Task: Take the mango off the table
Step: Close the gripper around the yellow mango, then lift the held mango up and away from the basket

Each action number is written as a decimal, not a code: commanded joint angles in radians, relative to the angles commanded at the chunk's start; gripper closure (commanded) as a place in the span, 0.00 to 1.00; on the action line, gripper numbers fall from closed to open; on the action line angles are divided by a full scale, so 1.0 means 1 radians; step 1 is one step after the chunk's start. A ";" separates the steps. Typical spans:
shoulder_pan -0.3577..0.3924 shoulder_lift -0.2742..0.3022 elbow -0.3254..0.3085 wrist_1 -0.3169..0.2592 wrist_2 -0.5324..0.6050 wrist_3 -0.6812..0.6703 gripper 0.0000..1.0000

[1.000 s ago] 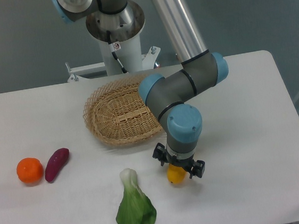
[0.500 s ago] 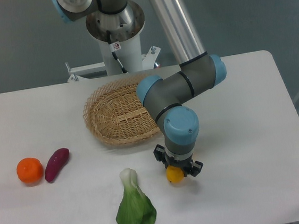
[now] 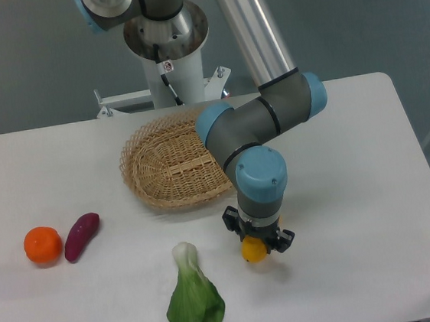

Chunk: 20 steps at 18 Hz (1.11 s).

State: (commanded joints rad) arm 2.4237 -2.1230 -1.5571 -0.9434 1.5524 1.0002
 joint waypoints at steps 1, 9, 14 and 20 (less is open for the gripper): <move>0.005 0.003 0.008 -0.002 0.000 0.002 0.41; 0.046 0.041 0.035 -0.003 0.003 -0.002 0.40; 0.104 0.090 0.040 -0.012 0.003 0.005 0.40; 0.130 0.100 0.040 -0.012 0.005 0.127 0.40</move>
State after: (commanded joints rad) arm 2.5541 -2.0233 -1.5171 -0.9557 1.5570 1.1273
